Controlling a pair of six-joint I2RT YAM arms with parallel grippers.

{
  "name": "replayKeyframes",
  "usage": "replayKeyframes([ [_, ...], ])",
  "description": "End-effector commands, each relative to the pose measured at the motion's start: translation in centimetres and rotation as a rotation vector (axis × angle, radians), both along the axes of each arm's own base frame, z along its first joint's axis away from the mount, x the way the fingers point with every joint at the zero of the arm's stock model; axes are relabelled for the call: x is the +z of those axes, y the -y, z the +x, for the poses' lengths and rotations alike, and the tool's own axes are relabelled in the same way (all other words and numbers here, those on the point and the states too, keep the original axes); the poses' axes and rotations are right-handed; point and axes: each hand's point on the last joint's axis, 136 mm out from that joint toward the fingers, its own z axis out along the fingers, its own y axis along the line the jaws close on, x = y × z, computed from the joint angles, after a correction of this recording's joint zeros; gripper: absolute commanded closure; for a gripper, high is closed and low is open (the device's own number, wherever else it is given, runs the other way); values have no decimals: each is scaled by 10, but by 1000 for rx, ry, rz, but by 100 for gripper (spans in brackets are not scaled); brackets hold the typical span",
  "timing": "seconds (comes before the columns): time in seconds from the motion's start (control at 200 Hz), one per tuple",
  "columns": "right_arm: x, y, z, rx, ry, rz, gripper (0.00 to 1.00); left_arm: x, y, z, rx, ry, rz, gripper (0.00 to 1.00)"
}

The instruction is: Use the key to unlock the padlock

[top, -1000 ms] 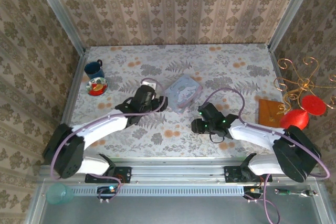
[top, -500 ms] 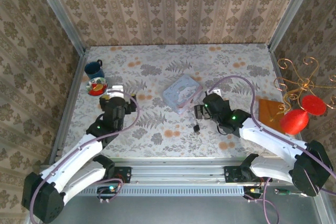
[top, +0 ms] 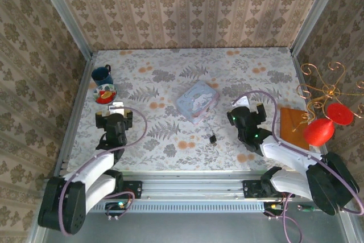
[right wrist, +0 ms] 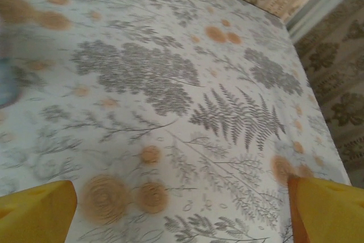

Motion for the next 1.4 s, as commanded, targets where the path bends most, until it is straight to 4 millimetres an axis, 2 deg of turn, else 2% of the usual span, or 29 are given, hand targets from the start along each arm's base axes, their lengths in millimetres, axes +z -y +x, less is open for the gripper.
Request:
replayKeyframes([
  [0.0,13,5,18,-10,119,64,0,12,14,21,-83,58,-52,0],
  [0.08,6,12,24,-39,148,89,0,15,12,31,-82,106,-81,0],
  [0.18,4,11,32,-22,152,62,0,17,6,41,-78,155,-137,0],
  [0.325,9,16,42,1,203,133,0,17,-5,55,-75,192,-162,0],
  [0.395,7,20,49,37,200,224,0,8,-5,63,-93,177,-174,0],
  [0.465,8,25,56,44,215,259,0,-13,-6,71,-110,177,-181,0],
  [0.5,8,25,59,57,217,258,0,-8,-6,73,-118,210,-160,0],
  [0.545,7,20,63,89,209,253,0,-14,-1,70,-130,147,-192,0],
  [0.6,7,12,67,140,208,240,0,-14,-1,78,-137,145,-171,0],
  [0.61,-1,11,67,142,187,234,0,-13,-1,80,-138,151,-167,0],
  [0.64,-4,11,69,142,177,230,0,-12,-1,81,-136,143,-171,0],
  [0.715,-8,13,75,129,166,232,0,-18,-11,85,-72,103,-178,0],
  [0.83,-12,22,80,119,127,297,0,-17,-11,85,-74,102,-176,0],
  [0.96,-16,38,80,83,166,372,0,-18,-10,85,-74,100,-176,0],
  [1.015,-25,38,79,109,161,404,0,-18,-10,85,-74,100,-176,0],
  [1.1,-29,42,80,92,151,418,0,-18,-10,85,-75,99,-177,0],
  [1.395,-27,43,81,95,164,419,0,-18,-10,85,-74,100,-175,0],
])
